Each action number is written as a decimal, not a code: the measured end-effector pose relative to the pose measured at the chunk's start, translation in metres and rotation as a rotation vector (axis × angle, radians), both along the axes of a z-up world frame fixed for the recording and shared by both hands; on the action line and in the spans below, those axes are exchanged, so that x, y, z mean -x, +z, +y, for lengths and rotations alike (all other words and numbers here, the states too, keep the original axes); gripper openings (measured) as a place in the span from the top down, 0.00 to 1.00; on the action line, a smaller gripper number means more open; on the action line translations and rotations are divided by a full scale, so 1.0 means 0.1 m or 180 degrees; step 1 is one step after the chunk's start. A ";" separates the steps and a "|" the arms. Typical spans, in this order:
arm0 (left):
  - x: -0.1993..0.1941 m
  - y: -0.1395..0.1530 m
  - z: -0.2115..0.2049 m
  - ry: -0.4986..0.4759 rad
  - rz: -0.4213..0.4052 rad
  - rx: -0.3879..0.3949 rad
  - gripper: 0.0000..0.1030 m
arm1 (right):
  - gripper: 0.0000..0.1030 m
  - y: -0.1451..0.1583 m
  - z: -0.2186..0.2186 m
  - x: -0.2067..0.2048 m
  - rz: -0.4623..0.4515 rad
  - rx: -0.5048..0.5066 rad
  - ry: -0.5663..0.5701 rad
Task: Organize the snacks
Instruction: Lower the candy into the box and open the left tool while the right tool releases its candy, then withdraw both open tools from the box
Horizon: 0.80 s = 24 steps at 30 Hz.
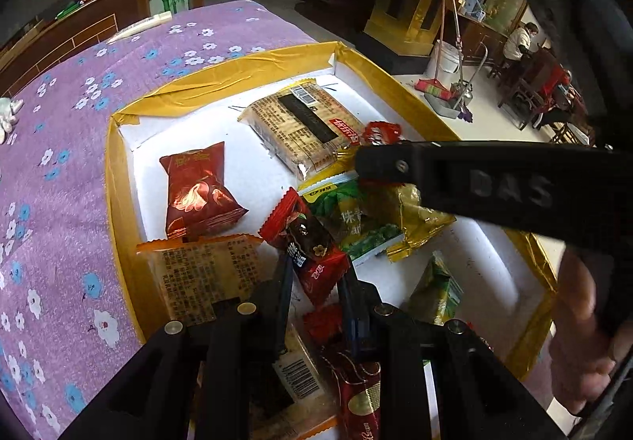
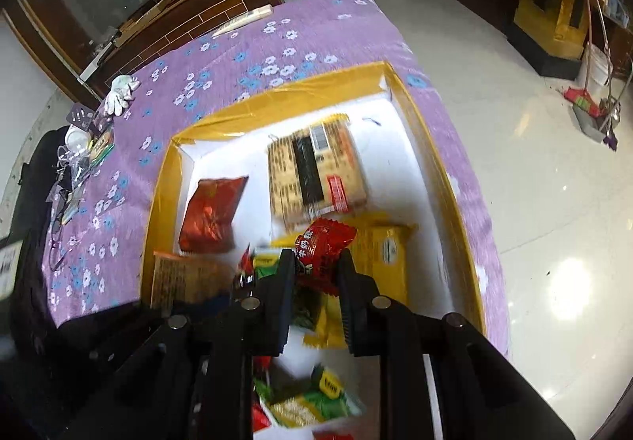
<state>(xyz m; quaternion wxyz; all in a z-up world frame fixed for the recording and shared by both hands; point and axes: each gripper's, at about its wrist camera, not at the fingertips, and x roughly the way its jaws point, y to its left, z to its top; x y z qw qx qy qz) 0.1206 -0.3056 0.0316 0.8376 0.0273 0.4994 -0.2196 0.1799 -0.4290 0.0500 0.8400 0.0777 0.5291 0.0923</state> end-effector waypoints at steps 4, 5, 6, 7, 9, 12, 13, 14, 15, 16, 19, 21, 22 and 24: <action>0.01 0.02 0.00 0.0040 -0.0009 -0.0011 0.78 | 0.80 -0.03 0.02 -0.10 -0.0018 0.0016 0.0024; 0.01 0.01 0.00 0.0049 -0.0004 -0.0020 0.78 | 0.80 -0.03 0.03 -0.11 -0.0023 0.0019 0.0028; 0.01 0.01 0.00 0.0062 0.0004 -0.0027 0.78 | 0.80 -0.03 0.04 -0.13 -0.0024 0.0015 0.0039; 0.01 0.00 0.00 0.0071 0.0014 -0.0021 0.78 | 0.80 -0.03 0.04 -0.15 -0.0026 0.0017 0.0046; 0.02 0.00 0.00 0.0091 0.0031 -0.0008 0.77 | 0.80 -0.03 0.03 -0.17 -0.0020 -0.0008 0.0049; 0.06 0.02 0.00 0.0122 0.0034 0.0006 0.68 | 0.72 0.01 -0.01 -0.16 0.0002 -0.0083 0.0063; 0.07 0.03 0.00 0.0132 0.0027 0.0018 0.64 | 0.71 0.04 -0.04 -0.14 -0.0028 -0.0111 0.0054; 0.09 0.05 -0.01 0.0152 0.0015 0.0017 0.51 | 0.66 0.05 -0.06 -0.12 -0.0046 -0.0150 0.0060; 0.10 0.07 -0.01 0.0170 0.0002 0.0017 0.44 | 0.60 0.08 -0.09 -0.10 -0.0058 -0.0189 0.0060; 0.12 0.10 0.00 0.0188 -0.0019 0.0029 0.44 | 0.58 0.10 -0.12 -0.07 -0.0071 -0.0201 0.0043; 0.16 0.16 -0.01 0.0212 -0.0042 0.0028 0.44 | 0.58 0.20 -0.20 0.05 -0.0122 -0.0313 0.0012; 0.20 0.19 -0.02 0.0224 -0.0075 0.0005 0.42 | 0.56 0.25 -0.24 0.14 -0.0153 -0.0348 0.0001; 0.22 0.20 -0.02 0.0230 -0.0087 -0.0009 0.40 | 0.55 0.27 -0.25 0.18 -0.0170 -0.0342 -0.0008; 0.27 0.23 -0.03 0.0244 -0.0103 -0.0037 0.35 | 0.41 0.31 -0.28 0.27 -0.0220 -0.0331 -0.0047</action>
